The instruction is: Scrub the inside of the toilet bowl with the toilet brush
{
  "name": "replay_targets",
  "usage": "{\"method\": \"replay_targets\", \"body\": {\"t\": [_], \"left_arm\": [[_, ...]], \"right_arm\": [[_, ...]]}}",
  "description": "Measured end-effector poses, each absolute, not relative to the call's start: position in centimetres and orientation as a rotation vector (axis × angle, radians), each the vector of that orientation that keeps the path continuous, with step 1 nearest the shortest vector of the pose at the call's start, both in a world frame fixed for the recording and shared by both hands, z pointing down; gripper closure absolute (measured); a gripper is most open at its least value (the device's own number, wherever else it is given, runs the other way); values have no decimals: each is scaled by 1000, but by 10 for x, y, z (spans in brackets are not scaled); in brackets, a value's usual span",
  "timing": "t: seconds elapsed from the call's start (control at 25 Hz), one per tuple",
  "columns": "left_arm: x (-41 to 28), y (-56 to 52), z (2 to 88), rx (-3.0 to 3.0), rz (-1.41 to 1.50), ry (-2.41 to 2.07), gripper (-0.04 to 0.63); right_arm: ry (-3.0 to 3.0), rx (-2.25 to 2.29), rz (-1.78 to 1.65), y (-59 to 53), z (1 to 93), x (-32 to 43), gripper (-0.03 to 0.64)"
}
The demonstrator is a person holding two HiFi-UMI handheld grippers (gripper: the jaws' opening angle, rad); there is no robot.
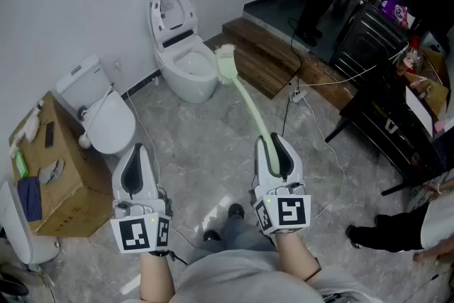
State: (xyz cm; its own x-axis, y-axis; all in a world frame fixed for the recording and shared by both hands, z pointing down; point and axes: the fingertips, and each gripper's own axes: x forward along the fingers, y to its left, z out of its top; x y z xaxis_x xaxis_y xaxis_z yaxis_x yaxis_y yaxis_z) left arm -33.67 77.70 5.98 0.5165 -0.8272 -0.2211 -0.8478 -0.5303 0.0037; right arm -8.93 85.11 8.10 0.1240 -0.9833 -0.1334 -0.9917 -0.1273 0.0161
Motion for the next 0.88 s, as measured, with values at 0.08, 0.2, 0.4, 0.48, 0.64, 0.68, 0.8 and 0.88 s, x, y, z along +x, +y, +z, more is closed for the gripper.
{"method": "replay_targets", "body": {"t": [0.08, 0.2, 0.4, 0.48, 0.64, 0.68, 0.8, 0.88], "left_arm": [[-334, 777, 60, -2645, 296, 1464, 592], [-330, 774, 59, -2647, 292, 1464, 592], [-324, 766, 59, -2648, 293, 1469, 592], [-320, 761, 59, -2646, 292, 1474, 592], [-311, 750, 58, -2634, 291, 1485, 592], [-308, 747, 58, -2631, 292, 1487, 592], [-296, 737, 57, -2625, 284, 1494, 592], [-287, 729, 58, -2621, 276, 1500, 592]], "right_arm": [[2019, -2299, 167, 851, 81, -86, 511], [2023, -2299, 166, 848, 80, -83, 511], [2033, -2296, 167, 838, 79, -77, 511], [2038, -2293, 165, 832, 79, -74, 511], [2051, -2289, 151, 818, 83, -64, 511], [2056, -2285, 141, 813, 85, -60, 511], [2073, -2273, 111, 798, 90, -48, 509], [2094, -2272, 101, 788, 94, -39, 509]]}}
